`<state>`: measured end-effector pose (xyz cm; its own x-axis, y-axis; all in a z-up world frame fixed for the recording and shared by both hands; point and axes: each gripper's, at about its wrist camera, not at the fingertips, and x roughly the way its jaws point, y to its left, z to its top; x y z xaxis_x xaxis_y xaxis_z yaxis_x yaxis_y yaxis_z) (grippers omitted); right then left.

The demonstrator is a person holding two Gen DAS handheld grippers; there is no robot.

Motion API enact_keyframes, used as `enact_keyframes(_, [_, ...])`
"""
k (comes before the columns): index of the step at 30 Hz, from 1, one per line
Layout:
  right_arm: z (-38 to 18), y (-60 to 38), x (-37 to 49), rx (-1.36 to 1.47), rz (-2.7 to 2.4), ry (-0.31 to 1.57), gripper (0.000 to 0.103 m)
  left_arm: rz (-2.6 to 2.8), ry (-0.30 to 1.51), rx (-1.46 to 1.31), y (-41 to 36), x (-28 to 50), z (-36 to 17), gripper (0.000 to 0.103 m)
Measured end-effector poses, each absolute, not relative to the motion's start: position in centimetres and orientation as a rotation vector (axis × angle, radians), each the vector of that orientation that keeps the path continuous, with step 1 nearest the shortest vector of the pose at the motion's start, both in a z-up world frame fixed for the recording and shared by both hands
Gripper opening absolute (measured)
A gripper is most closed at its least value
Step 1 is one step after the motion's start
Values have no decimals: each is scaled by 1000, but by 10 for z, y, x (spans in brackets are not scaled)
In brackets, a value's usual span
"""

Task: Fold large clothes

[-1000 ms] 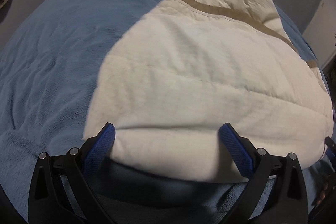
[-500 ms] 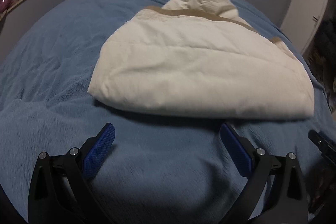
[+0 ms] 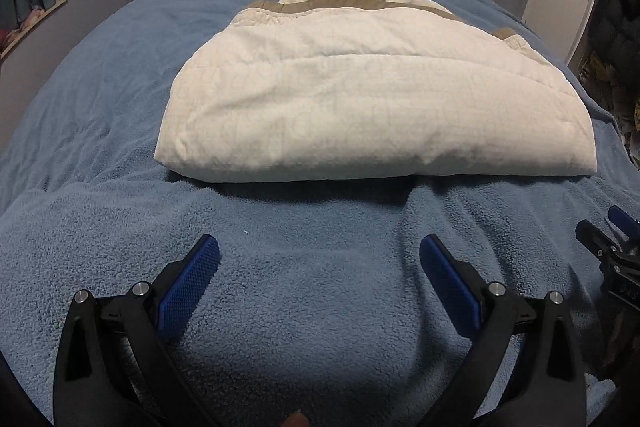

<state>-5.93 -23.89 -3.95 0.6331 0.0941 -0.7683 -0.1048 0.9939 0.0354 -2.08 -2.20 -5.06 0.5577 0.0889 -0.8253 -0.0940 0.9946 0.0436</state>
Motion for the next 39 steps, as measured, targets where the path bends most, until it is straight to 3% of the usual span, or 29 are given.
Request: enact_keyframes(39, [-51,-243,-49,-22,81,921,95,90,981,24,-26,-17,-55,96])
